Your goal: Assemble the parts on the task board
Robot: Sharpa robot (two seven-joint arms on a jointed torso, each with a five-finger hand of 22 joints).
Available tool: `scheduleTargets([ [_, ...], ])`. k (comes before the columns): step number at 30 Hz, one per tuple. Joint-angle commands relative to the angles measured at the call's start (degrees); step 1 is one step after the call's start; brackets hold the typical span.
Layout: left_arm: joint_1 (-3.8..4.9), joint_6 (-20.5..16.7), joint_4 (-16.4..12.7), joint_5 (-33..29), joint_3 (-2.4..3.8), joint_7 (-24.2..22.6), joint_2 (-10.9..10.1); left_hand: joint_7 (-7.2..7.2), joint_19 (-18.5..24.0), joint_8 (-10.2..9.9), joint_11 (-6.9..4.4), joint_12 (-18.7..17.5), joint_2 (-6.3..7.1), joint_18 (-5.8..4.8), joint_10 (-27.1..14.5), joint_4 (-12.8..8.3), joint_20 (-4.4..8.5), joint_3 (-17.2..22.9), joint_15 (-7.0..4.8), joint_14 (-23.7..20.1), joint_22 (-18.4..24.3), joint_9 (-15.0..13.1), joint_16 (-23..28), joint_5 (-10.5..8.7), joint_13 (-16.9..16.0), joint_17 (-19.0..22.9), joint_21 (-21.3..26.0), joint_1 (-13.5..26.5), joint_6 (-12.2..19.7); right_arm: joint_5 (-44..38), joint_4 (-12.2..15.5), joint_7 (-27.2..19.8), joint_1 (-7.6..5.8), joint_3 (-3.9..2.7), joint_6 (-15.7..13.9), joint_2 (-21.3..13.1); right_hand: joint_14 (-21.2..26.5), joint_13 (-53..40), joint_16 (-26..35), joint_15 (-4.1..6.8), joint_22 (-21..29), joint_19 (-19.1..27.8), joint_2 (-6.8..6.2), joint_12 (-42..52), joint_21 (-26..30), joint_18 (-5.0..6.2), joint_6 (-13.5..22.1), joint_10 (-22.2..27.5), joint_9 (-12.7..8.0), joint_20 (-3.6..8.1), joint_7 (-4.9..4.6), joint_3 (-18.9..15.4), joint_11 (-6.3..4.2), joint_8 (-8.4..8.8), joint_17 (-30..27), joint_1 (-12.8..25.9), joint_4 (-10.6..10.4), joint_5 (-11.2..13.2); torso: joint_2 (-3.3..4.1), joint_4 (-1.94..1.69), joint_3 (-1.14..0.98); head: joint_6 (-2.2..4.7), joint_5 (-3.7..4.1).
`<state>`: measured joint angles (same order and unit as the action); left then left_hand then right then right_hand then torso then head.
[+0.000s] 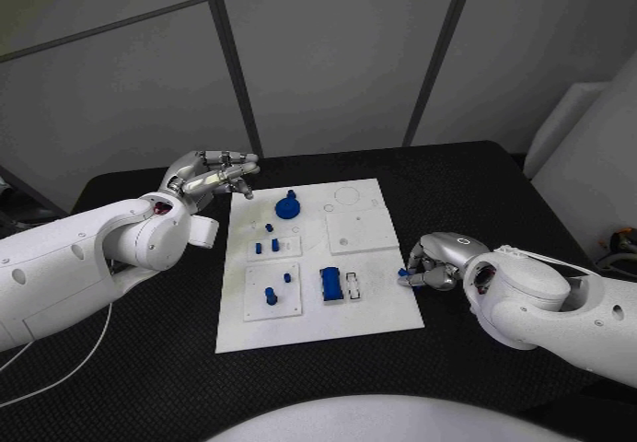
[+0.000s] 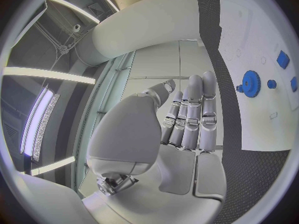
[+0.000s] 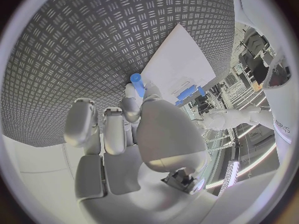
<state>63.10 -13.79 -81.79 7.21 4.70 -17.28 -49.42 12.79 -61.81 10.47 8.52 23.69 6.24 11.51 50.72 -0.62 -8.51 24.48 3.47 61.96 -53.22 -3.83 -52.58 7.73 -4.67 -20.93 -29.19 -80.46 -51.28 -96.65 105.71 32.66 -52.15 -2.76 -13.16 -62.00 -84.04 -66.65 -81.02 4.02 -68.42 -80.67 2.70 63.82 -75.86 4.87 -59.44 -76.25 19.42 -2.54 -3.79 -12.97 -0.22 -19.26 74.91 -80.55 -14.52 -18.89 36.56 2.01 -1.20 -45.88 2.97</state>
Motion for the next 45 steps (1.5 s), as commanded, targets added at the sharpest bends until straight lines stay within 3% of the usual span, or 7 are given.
scheduleTargets([
  [1,0.10,0.7,-0.2,-0.1,0.04,-0.1,-0.1,-0.10,0.3,0.3,0.07,0.4,-0.28,-1.08,-0.4,0.1,0.01,-0.4,-0.11,-0.5,0.1,-0.1,0.2,0.10,0.0,0.1,0.3,0.2,0.4,-1.6,-0.1,1.1,0.09,0.12,1.7,0.0,-3.2,0.0,0.1,0.43,-0.1,0.1,1.13,-0.2,0.2,-0.32,-0.3,0.0,0.2,0.54,0.16,1.3,-0.48,-0.32,0.7,-2.3,0.8,2.5,-0.06,-0.02,0.02,-0.01,0.03],
  [4,0.10,0.7,-0.2,-0.1,0.04,-0.1,-0.1,-0.10,0.3,0.3,0.07,0.4,-0.28,-1.08,-0.4,0.1,0.01,-0.4,-0.11,-0.5,0.1,-0.1,0.2,0.10,0.0,0.1,0.3,0.2,0.4,-2.2,0.1,1.3,0.10,0.12,0.4,0.0,-3.3,-0.4,-0.1,0.69,-0.5,-0.1,2.98,0.1,0.0,-0.39,-0.7,-0.4,0.6,0.86,0.54,3.9,-0.90,-0.65,1.1,-4.4,1.0,5.8,-0.08,0.01,-0.01,-0.04,0.01],
  [8,0.09,0.8,-0.1,-0.1,0.04,-0.1,-0.1,-0.10,0.3,0.3,0.07,0.4,-0.28,-1.08,-0.4,0.1,0.01,-0.4,-0.11,-0.5,0.1,-0.1,0.2,0.10,0.0,0.1,0.3,0.2,0.4,-2.7,0.5,1.5,0.10,0.12,-1.5,-0.3,-3.4,-0.8,-0.3,0.90,-0.9,-0.4,3.87,0.6,-0.2,-0.50,-1.0,-0.9,1.0,1.01,0.90,5.7,-1.10,-1.01,1.5,-5.1,0.7,6.9,-0.07,0.03,-0.05,0.06,-0.04],
  [23,0.04,0.8,0.1,-0.1,0.04,0.0,0.1,-0.09,0.3,0.3,0.08,0.4,-0.30,-1.08,-0.4,0.1,0.01,-0.4,-0.10,-0.5,0.1,-0.1,0.2,0.11,0.0,0.1,0.3,0.3,0.4,-4.2,5.5,2.0,-0.05,-0.04,-6.3,-3.5,-3.5,-1.0,-0.6,1.06,-1.2,-0.6,3.49,0.7,-0.4,-0.57,-1.0,-1.2,1.4,1.20,1.07,7.7,-1.26,-1.34,2.0,-5.5,0.2,7.3,-0.07,-0.01,0.04,0.53,0.07],
  [29,0.03,0.9,0.0,-0.1,0.04,0.2,0.2,-0.08,0.3,0.3,0.09,0.4,-0.36,-1.08,-0.4,0.2,0.00,-0.4,-0.09,-0.5,0.1,-0.1,0.2,0.11,0.0,0.1,0.4,0.3,0.4,-2.6,6.2,1.3,-0.09,-0.11,-6.3,-1.0,-3.7,-1.4,-1.1,1.10,-2.0,-1.0,2.85,1.1,-1.0,-0.74,-1.1,-1.6,1.7,1.25,1.10,8.6,-1.30,-1.55,2.7,-4.9,-0.6,7.2,0.03,-0.09,0.03,0.52,-0.04],
  [35,0.03,1.0,0.1,-0.1,0.04,0.2,0.5,-0.08,0.3,0.3,0.09,0.4,-0.36,-1.08,-0.4,0.2,0.00,-0.4,-0.09,-0.5,0.1,-0.1,0.2,0.11,0.0,0.1,0.4,0.3,0.4,1.7,4.2,0.1,-0.11,-0.12,-5.4,3.6,-3.7,-1.6,-1.3,1.10,-2.4,-1.2,2.27,1.4,-1.3,-0.81,-1.1,-1.9,1.9,1.27,1.09,9.4,-1.29,-1.67,3.1,-3.9,-1.7,6.8,-0.02,-0.07,0.10,0.55,-0.08],
  [45,0.03,1.2,0.1,-0.1,0.04,0.4,0.8,-0.07,0.3,0.4,0.10,0.5,-0.44,-1.08,-0.5,0.2,-0.01,-0.4,-0.08,-0.5,0.1,-0.1,0.2,0.12,0.0,0.1,0.4,0.3,0.4,6.5,1.0,-0.3,-0.12,-0.14,-3.5,9.0,-3.8,-2.1,-1.5,1.06,-2.7,-1.3,1.79,1.9,-1.5,-0.86,-1.4,-2.4,2.3,1.24,1.07,10.2,-1.25,-1.91,3.4,-1.3,-2.1,6.0,0.09,-0.01,-0.01,0.37,-0.44],
])
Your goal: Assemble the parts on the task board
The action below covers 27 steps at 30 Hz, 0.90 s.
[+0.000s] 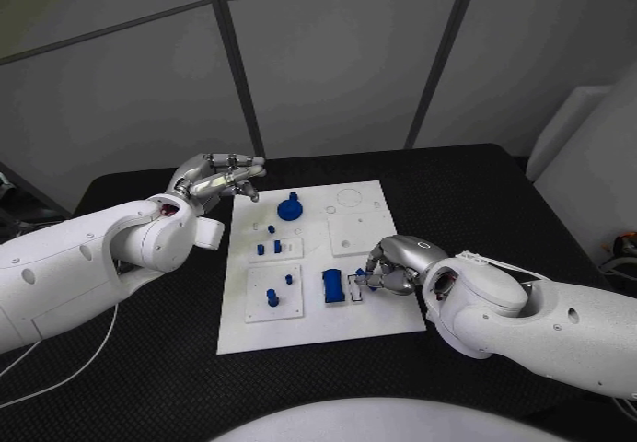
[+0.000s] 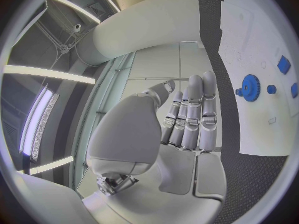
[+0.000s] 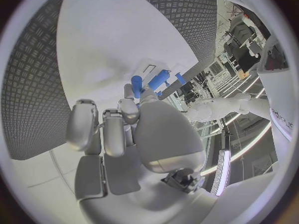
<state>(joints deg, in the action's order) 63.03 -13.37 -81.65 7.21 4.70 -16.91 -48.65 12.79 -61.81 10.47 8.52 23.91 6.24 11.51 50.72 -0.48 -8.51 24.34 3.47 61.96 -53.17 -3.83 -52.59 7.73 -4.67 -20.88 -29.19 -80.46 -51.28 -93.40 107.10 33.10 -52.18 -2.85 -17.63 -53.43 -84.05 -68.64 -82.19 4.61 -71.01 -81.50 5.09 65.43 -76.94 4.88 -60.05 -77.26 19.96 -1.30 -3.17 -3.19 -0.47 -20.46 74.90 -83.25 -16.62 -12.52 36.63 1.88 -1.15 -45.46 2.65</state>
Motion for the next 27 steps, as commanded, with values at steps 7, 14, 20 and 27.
scheduleTargets([
  [7,0.10,0.9,0.0,-0.1,0.04,0.1,0.2,-0.07,0.3,0.4,0.10,0.3,-0.46,-1.08,-0.5,0.1,-0.02,-0.3,-0.08,-0.5,0.1,-0.1,0.2,0.12,0.0,0.1,0.4,0.4,0.4,4.1,-1.8,-0.5,-0.10,-0.05,1.8,2.3,-4.0,-1.4,-0.9,0.50,-1.0,-0.9,-1.08,1.6,-1.0,-1.03,-1.3,-2.3,2.1,-0.01,0.56,0.4,-1.08,-1.03,4.2,4.7,0.0,-3.5,-0.02,0.04,-0.05,-0.30,-0.27],
  [14,0.10,1.0,0.1,-0.1,0.04,0.1,0.1,-0.06,0.3,0.4,0.10,0.3,-0.51,-1.08,-0.5,0.1,-0.02,-0.3,-0.07,-0.5,0.1,-0.1,0.2,0.12,0.0,0.1,0.4,0.4,0.5,4.5,-2.2,-0.6,-0.09,-0.06,3.1,3.1,-4.1,-2.5,-1.3,0.59,-1.8,-1.2,-1.22,2.9,-1.5,-1.18,-1.8,-3.0,2.3,0.05,0.75,0.2,-1.21,-1.33,4.8,6.6,0.0,-3.7,-0.09,0.16,-0.06,-0.44,-0.43],
  [20,0.10,1.1,0.0,-0.1,0.04,0.2,0.0,-0.05,0.4,0.4,0.11,0.3,-0.59,-1.08,-0.6,0.2,-0.03,-0.2,-0.06,-0.5,0.1,-0.1,0.1,0.13,0.0,0.1,0.4,0.4,0.5,4.6,-2.3,-0.4,-0.09,-0.05,3.9,3.2,-4.1,-3.0,-1.4,0.64,-1.8,-1.2,-1.30,3.3,-1.6,-1.18,-2.1,-3.3,2.5,0.10,0.81,-0.1,-1.27,-1.45,5.0,7.9,0.0,-3.8,-0.08,0.15,-0.04,-0.54,-0.48],
  [27,0.10,1.1,0.0,-0.1,0.04,0.3,0.0,-0.05,0.4,0.4,0.11,0.4,-0.66,-1.08,-0.6,0.2,-0.04,-0.2,-0.05,-0.5,0.1,-0.1,0.1,0.13,0.0,0.1,0.5,0.5,0.5,4.3,-2.4,-0.3,-0.09,-0.05,4.3,3.3,-4.1,-3.0,-1.3,0.64,-1.8,-1.1,-1.81,3.2,-1.5,-1.16,-2.1,-3.3,2.6,0.12,0.81,-0.9,-1.26,-1.51,4.9,9.7,0.0,-4.9,-0.10,0.16,-0.05,-0.61,-0.58],
])
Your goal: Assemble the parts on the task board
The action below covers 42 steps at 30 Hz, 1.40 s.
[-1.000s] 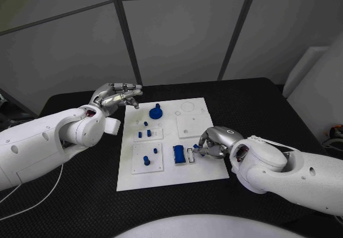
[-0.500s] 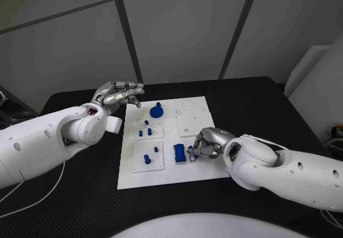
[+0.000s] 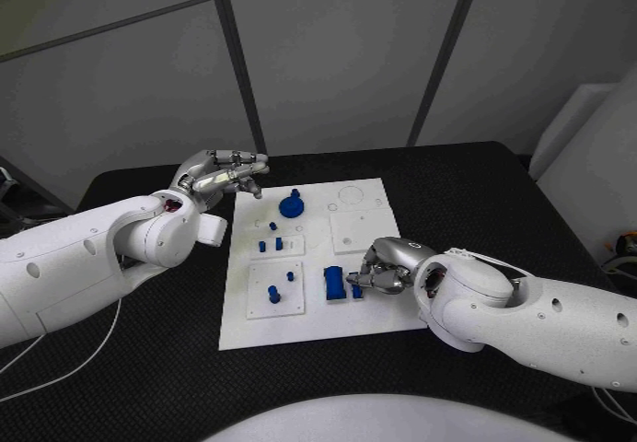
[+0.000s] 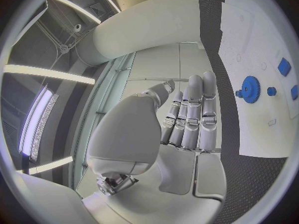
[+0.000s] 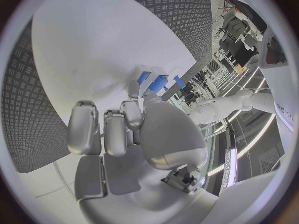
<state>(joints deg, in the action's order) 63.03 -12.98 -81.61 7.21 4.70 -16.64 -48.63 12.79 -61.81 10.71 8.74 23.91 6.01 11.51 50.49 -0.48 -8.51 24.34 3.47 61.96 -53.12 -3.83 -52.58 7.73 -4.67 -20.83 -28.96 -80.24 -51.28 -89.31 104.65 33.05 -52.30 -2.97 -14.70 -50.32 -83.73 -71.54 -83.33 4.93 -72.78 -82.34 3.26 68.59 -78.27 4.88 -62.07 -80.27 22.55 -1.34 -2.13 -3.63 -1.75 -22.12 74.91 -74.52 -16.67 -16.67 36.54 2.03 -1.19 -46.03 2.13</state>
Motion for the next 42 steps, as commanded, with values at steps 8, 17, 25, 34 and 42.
scheduleTargets([
  [8,0.10,0.8,-0.1,-0.1,0.04,0.1,-0.1,-0.05,0.4,0.2,-0.11,0.4,-0.43,-1.09,-0.4,0.2,-0.05,-0.2,-0.05,-0.5,0.1,-0.1,0.1,0.13,0.0,0.1,0.2,0.3,0.5,-0.4,0.1,-0.3,0.04,0.08,1.1,0.1,-4.3,0.0,-0.1,0.29,0.1,-0.2,-0.41,-0.2,-0.1,-1.12,0.0,-0.2,0.1,0.14,-0.26,-1.4,0.06,0.13,4.8,2.5,0.1,-1.5,0.02,-0.02,-0.02,-0.06,-0.07],
  [17,0.10,0.7,-0.1,-0.1,0.04,0.1,-0.3,-0.05,0.4,0.2,-0.11,0.4,-0.43,-1.09,-0.4,0.2,-0.05,-0.2,-0.05,-0.5,0.1,-0.1,0.1,0.13,0.0,0.1,0.2,0.3,0.5,-1.3,1.5,-1.8,0.05,0.10,-1.2,-2.0,-4.3,0.0,0.0,0.38,0.3,-0.1,-1.42,-0.5,0.0,-1.08,0.1,0.0,0.4,0.20,-0.13,-1.5,-0.06,-0.01,4.7,0.3,1.3,0.7,0.03,0.13,-0.07,-0.11,-0.18],
  [25,0.08,0.3,0.3,-0.1,0.04,-0.6,-0.4,-0.05,0.4,0.3,-0.10,0.5,-0.47,-1.09,-0.5,0.3,-0.08,-0.3,-0.02,-0.6,0.2,-0.1,0.1,0.11,0.0,0.1,0.3,0.4,0.6,7.7,1.9,-13.0,-0.23,0.02,-12.2,-5.4,-2.1,8.3,6.0,-1.07,10.2,5.1,-3.20,-11.4,7.6,0.81,4.5,6.6,-0.5,-0.97,-2.34,-2.7,1.95,2.68,-3.3,-1.5,0.7,-0.5,-0.50,0.10,0.02,0.59,0.11],
  [34,0.06,0.2,3.8,-0.8,0.04,-3.5,0.0,-0.66,2.7,1.5,-0.31,2.6,0.32,-1.16,-0.8,2.9,-1.03,-5.0,0.59,-3.9,3.0,-0.2,1.8,-0.45,-0.4,1.5,4.0,3.8,0.6,39.9,-10.7,-36.3,-6.20,-0.96,-12.0,-4.2,11.6,27.1,36.6,-4.26,38.3,21.5,-2.43,-35.1,33.8,5.42,10.3,22.8,-3.3,-3.81,-6.13,-0.4,5.32,8.03,-34.7,-10.5,2.7,0.8,-2.39,0.23,0.65,1.79,0.52],
  [42,0.08,-0.4,9.9,-4.9,0.06,-6.4,2.4,-0.75,14.1,2.0,0.47,-0.7,-1.50,-0.82,1.8,5.2,-4.92,-10.3,2.83,-9.4,16.2,0.1,22.2,-0.52,1.1,10.9,19.3,2.2,-1.0,60.8,-27.3,-47.8,-9.20,-1.18,-8.4,3.3,21.9,49.5,61.6,-8.85,51.1,28.9,-2.46,-54.0,53.2,5.40,10.2,23.2,-8.4,-8.43,-7.98,3.2,8.71,13.25,-48.9,-16.6,2.0,5.3,-4.72,0.57,1.65,3.49,0.57],
])
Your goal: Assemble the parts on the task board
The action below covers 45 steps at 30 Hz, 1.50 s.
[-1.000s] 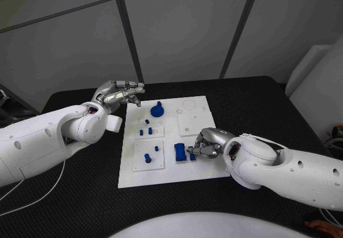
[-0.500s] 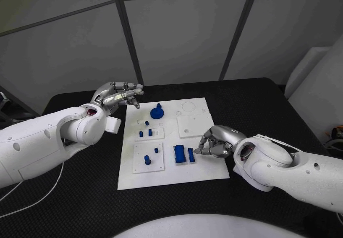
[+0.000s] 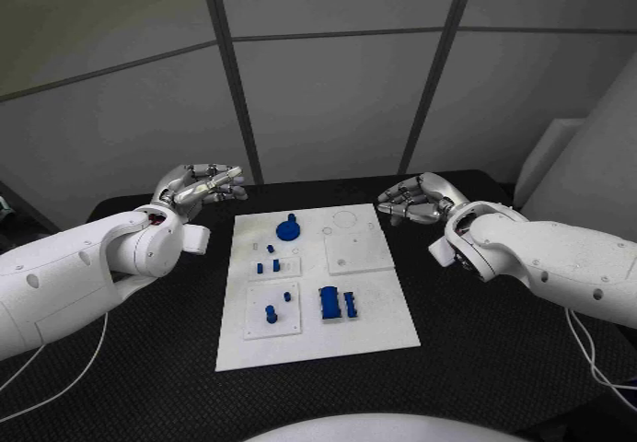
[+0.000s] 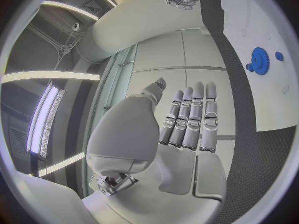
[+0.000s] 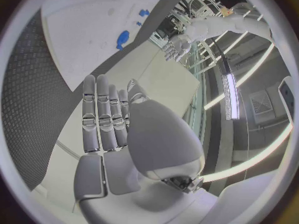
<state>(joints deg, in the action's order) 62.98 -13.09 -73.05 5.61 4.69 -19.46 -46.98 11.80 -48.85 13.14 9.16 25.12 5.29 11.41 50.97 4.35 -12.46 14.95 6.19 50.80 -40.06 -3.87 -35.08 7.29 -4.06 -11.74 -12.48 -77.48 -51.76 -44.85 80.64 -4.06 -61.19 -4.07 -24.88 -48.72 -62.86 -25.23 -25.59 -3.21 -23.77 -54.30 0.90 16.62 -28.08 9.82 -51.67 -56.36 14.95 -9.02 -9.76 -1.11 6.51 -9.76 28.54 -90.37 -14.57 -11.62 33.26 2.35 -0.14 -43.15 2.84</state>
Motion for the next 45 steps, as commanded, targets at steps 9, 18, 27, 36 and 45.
scheduleTargets([
  [9,0.10,-3.4,9.6,-9.9,0.09,-6.6,5.9,-0.76,6.4,-5.0,1.12,-13.6,-1.60,-0.74,4.0,1.8,-3.34,-4.1,2.83,2.1,14.9,0.2,22.8,-0.13,0.4,6.5,8.9,-2.1,0.2,25.2,-16.8,-15.9,-0.67,-0.18,6.0,11.2,0.9,19.2,20.2,-3.37,12.8,-0.6,-1.86,-10.7,16.6,0.52,-2.3,-4.2,-6.0,-3.60,-0.80,5.3,2.01,6.18,-15.0,-0.1,0.6,0.9,-3.08,0.58,0.85,4.05,-1.85],
  [18,-0.69,-7.0,13.7,-12.4,0.13,-9.1,9.9,-2.00,15.9,-9.6,1.86,-20.1,-3.24,-1.60,-0.3,2.1,-4.29,-8.4,4.44,-1.8,22.8,0.4,31.0,-0.03,0.5,8.1,9.1,-1.5,5.3,28.0,-23.0,-17.6,-0.57,-0.21,8.9,16.4,3.0,21.7,22.1,-4.55,16.5,-1.2,-1.71,-12.8,21.1,0.77,-1.2,-3.5,-8.7,-4.99,-0.72,5.3,3.01,6.18,-20.4,3.0,3.1,1.6,-3.31,0.06,0.29,7.64,-3.40],
  [27,-0.99,-7.0,10.7,-9.6,-0.38,-6.5,9.1,-6.36,30.7,-13.1,-3.09,-25.1,-5.29,-5.56,-22.9,-4.4,3.18,-15.0,-0.29,-23.6,30.7,3.9,35.1,-3.21,4.1,11.7,12.5,33.5,26.0,26.8,-19.9,-15.9,-0.36,0.23,4.0,15.2,29.5,25.2,25.6,-1.13,23.8,23.3,-0.90,-16.6,28.1,-3.63,22.2,23.0,-14.9,1.19,3.88,1.1,-1.22,9.76,-24.1,41.7,8.2,6.0,-2.63,-1.14,0.33,8.02,-2.94],
  [36,-1.85,-18.4,-2.3,-7.7,-2.42,-8.3,5.9,-11.80,36.3,-13.1,-4.97,-25.1,-5.29,-11.41,-31.6,-4.4,6.07,-15.0,-2.12,-32.0,33.6,3.9,35.1,-7.29,4.1,11.7,12.5,47.1,34.0,34.8,-6.9,-20.3,0.26,1.94,-6.3,10.2,39.8,25.2,25.6,3.21,23.8,32.9,-0.90,-16.6,28.1,-5.19,31.3,33.3,-14.9,3.60,5.71,1.1,-6.51,9.76,-28.5,56.7,10.1,11.6,-2.08,-2.35,0.14,8.78,-2.84],
  [45,-2.66,-28.9,-14.5,-6.0,-4.31,-10.0,2.9,-11.80,40.1,-13.1,-9.16,-25.1,-5.29,-11.41,-37.5,-4.4,8.15,-15.0,-6.19,-37.8,35.6,3.9,35.1,-7.29,4.1,11.7,12.5,56.5,39.5,42.9,6.2,-24.7,0.88,3.66,-16.7,5.2,46.9,25.2,25.6,3.21,23.8,39.4,-0.90,-16.6,28.1,-5.80,37.5,40.4,-14.9,9.02,9.76,1.1,-6.51,9.76,-28.5,67.0,14.6,11.6,-2.08,-2.35,0.14,8.78,-2.84],
])
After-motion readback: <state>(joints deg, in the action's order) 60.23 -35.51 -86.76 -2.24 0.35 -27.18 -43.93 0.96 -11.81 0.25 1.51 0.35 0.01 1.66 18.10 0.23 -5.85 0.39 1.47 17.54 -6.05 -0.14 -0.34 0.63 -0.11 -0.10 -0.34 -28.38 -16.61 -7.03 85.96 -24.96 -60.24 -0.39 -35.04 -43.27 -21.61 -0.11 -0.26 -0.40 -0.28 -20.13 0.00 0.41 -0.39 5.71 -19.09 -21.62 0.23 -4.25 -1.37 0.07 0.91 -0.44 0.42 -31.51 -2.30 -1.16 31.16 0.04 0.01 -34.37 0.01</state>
